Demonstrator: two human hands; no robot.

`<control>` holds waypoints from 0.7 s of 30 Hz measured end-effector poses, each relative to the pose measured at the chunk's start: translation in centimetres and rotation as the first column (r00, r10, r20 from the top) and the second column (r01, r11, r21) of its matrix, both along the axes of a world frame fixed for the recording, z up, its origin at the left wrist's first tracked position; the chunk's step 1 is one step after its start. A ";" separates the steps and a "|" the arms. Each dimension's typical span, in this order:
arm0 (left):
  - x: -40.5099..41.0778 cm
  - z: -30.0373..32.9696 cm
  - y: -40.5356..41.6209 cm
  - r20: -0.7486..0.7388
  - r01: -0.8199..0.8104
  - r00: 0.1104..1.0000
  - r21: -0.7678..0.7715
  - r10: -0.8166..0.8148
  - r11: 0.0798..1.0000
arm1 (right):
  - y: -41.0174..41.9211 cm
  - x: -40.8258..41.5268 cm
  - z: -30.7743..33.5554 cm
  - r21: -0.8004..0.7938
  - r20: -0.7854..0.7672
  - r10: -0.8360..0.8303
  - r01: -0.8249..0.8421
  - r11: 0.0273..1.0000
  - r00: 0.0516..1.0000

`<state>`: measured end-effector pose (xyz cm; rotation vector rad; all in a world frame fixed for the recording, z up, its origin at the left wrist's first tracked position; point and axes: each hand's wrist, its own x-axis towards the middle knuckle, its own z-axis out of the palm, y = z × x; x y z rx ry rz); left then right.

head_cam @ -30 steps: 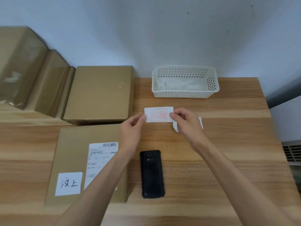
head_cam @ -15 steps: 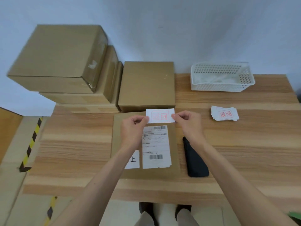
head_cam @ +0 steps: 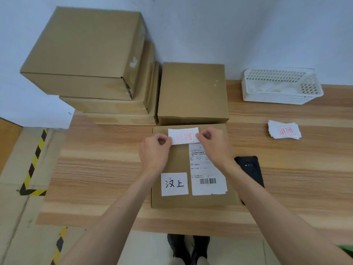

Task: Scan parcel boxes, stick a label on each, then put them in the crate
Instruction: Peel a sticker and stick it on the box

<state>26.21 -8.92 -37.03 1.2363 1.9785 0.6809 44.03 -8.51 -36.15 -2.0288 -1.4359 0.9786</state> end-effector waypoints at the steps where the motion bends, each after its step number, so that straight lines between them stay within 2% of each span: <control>1: -0.2 -0.4 0.1 -0.046 0.029 0.999 0.015 -0.028 0.999 | 0.1 -0.3 -0.2 0.005 0.012 0.010 -0.010 1.000 1.000; 6: -0.5 -1.6 0.7 -0.206 0.183 0.965 0.094 -0.160 0.979 | 0.4 -0.9 -1.2 0.022 0.107 0.008 -0.011 1.000 0.994; 11: -0.8 -1.9 1.1 -0.232 0.196 0.958 0.105 -0.168 0.975 | 0.4 -1.0 -1.7 0.028 0.192 0.007 -0.012 1.000 0.981; 15: -0.9 -2.2 1.2 -0.206 0.186 0.966 0.130 -0.157 0.974 | 0.5 -1.0 -1.8 0.045 0.203 0.002 -0.012 0.999 0.979; 21: 1.0 -2.0 2.8 -0.386 0.267 0.900 0.123 -0.202 0.956 | 1.8 -2.7 -2.5 0.137 0.285 -0.013 -0.027 0.990 0.958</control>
